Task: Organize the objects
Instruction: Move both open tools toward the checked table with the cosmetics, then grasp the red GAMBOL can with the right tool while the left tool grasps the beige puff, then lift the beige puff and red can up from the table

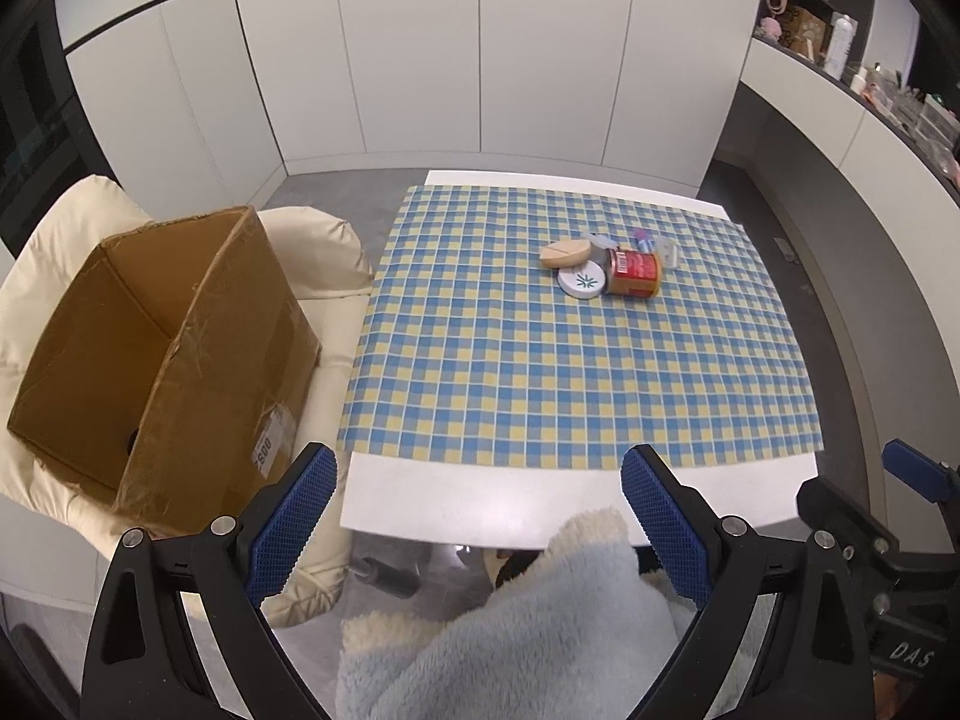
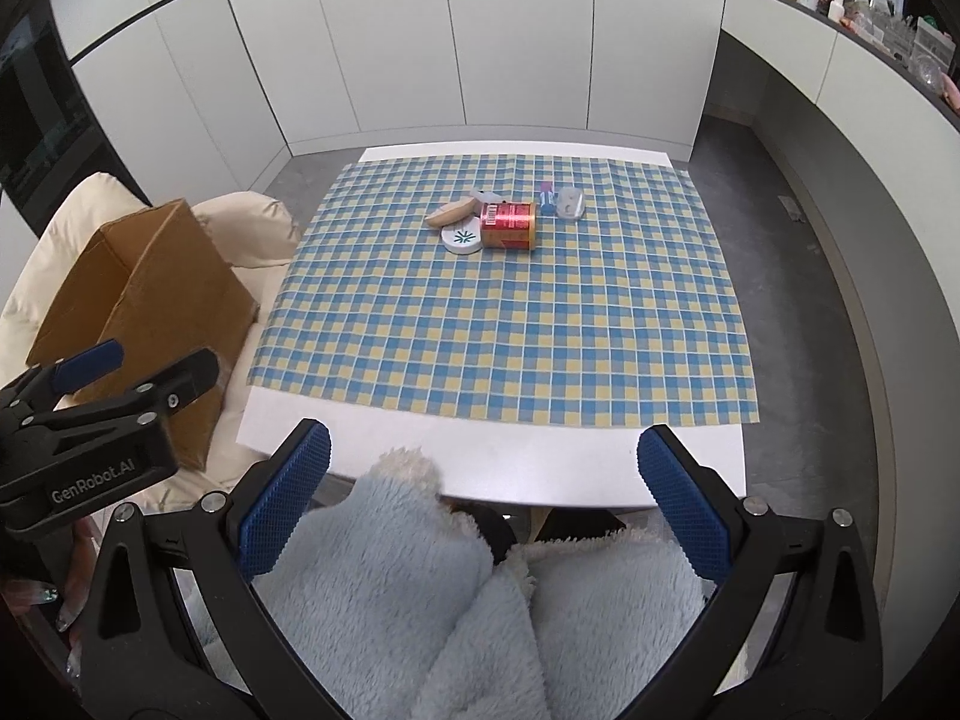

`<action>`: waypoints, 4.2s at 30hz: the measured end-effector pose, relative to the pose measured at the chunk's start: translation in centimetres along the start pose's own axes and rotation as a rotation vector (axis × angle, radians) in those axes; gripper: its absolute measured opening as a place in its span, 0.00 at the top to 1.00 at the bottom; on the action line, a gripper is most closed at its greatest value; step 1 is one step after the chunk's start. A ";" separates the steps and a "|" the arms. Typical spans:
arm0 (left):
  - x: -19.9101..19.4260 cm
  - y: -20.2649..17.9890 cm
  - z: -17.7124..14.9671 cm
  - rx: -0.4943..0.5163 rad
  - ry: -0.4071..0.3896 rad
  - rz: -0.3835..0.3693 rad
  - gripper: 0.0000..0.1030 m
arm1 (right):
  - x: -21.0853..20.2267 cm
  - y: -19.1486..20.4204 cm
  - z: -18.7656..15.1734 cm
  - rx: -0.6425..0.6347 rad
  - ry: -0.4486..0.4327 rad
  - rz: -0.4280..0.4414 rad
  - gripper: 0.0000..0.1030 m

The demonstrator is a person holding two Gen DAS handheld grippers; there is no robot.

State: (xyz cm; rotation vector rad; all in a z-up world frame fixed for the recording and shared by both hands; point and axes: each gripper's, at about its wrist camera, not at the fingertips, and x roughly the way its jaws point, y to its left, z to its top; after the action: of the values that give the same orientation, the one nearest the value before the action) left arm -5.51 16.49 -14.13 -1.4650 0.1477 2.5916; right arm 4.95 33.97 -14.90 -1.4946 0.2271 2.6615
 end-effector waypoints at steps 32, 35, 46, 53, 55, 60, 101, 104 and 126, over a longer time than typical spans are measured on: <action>16.4 -2.9 7.0 0.006 0.063 0.039 0.06 | 18.7 -9.5 7.6 0.037 0.064 -0.098 0.00; 17.9 -3.3 7.4 0.003 0.074 0.034 0.06 | 20.8 -9.8 7.9 0.046 0.084 -0.076 0.00; 22.2 -3.7 8.7 -0.019 0.120 0.030 0.06 | 26.9 -6.4 13.5 0.125 0.032 -0.006 0.00; 24.1 -3.1 9.4 -0.041 0.111 -0.035 0.06 | 29.8 -4.3 15.2 0.140 0.056 -0.036 0.00; 24.9 -2.9 9.7 -0.063 0.106 -0.075 0.06 | 30.6 -3.9 15.4 0.145 0.070 -0.026 0.00; 26.3 -2.3 10.9 -0.128 0.124 -0.214 0.06 | 31.9 -3.2 16.0 0.098 0.087 -0.049 0.35; 31.6 -9.3 16.2 -0.011 0.025 -0.074 0.41 | 30.0 -10.9 14.0 0.125 0.037 -0.105 0.37; 30.7 -8.0 16.0 -0.018 0.016 -0.070 0.41 | 29.8 -11.0 14.1 0.121 0.031 -0.107 0.37; 18.8 -6.2 18.5 0.008 -0.132 -0.025 0.41 | 21.7 -9.0 18.1 0.067 -0.066 -0.134 0.38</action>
State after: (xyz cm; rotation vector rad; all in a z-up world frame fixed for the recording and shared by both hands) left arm -29.45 27.36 -20.70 -1.2802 0.1224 2.6541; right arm -20.27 45.87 -24.94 -1.3497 0.2013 2.5665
